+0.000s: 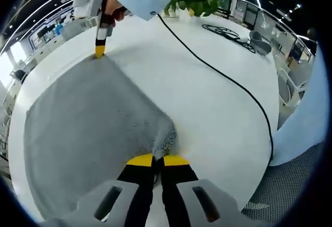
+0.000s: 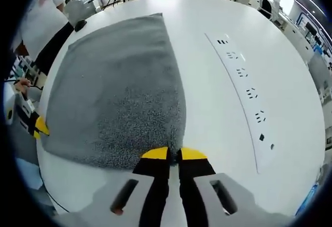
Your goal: Fold the towel on the table until its edges align and the towel forms a compact rectangular stack.
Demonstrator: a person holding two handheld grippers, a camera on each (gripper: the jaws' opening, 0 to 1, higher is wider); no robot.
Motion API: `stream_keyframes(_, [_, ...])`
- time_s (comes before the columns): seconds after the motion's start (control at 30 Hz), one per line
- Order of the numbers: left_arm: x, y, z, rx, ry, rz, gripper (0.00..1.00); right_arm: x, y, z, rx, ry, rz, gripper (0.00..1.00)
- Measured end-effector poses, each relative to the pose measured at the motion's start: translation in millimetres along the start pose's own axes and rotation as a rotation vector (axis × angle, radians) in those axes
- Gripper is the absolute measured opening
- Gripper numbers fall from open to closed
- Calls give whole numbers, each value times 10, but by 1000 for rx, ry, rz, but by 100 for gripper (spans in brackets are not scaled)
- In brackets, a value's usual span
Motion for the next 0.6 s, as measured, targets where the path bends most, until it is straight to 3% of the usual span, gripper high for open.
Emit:
stream_keyframes(0.4, [-51,56,-7,3,12,13,3,-22,-1,66,26,-40,-3,3])
stream_keyframes(0.6, [-69,149,-71,16,27,30,3,-72,4,215,37,-78,-5,3])
Point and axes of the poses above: the point that each gripper's makers call its tool centre point, and the gripper's own axes: x roughly forward along the fingers, y roughly to its right, z roughly out of its underside, the point moved 7 cm from there along -x, roughly backward along the fingers, and after that the axes turned 15 degrees about -y, right-handed, at the moved point
